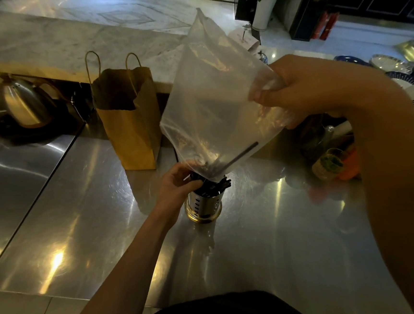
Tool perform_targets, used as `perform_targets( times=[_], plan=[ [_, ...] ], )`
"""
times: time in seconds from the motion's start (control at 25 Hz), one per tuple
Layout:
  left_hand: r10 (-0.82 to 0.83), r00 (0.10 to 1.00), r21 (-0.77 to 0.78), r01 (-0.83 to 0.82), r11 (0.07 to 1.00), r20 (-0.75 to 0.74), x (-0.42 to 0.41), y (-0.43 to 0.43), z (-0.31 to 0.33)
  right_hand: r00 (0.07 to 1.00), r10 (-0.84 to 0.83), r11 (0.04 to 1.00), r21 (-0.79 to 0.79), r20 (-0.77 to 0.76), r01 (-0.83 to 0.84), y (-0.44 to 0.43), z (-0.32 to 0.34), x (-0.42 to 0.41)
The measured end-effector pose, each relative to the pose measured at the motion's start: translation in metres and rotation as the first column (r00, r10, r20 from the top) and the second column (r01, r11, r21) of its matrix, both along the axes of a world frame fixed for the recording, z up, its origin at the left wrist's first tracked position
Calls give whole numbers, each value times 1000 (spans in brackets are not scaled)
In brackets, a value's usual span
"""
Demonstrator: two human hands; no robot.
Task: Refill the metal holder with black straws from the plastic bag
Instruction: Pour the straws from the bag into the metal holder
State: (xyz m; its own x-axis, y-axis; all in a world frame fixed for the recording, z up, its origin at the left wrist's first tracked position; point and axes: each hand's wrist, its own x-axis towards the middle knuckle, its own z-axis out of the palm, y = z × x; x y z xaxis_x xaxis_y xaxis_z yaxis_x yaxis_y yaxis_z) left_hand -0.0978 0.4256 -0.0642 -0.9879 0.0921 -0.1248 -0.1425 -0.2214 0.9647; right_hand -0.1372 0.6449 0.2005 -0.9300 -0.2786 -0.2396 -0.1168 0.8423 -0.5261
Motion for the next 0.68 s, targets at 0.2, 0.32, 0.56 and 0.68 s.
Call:
perform_targets(
  times=[0.2,0.32,0.56,0.68],
  plan=[
    [-39,999,-82,38,996,-14,2,14,11,999,-24,999,36,23,23,-2,-7,-2],
    [59,998,-73,-61,995,-29,2,23,12,999,-25,1000,-8,42,26,-3,-6,-2],
    [21,999,-74,-23,997,-30,-1,27,16,996,-41,997,-65,80,47,1,-2,1],
    [-61,997,-60,58,997,-45,-6,18,14,999,-19,995,-92,49,24,3,9,3]
  ],
)
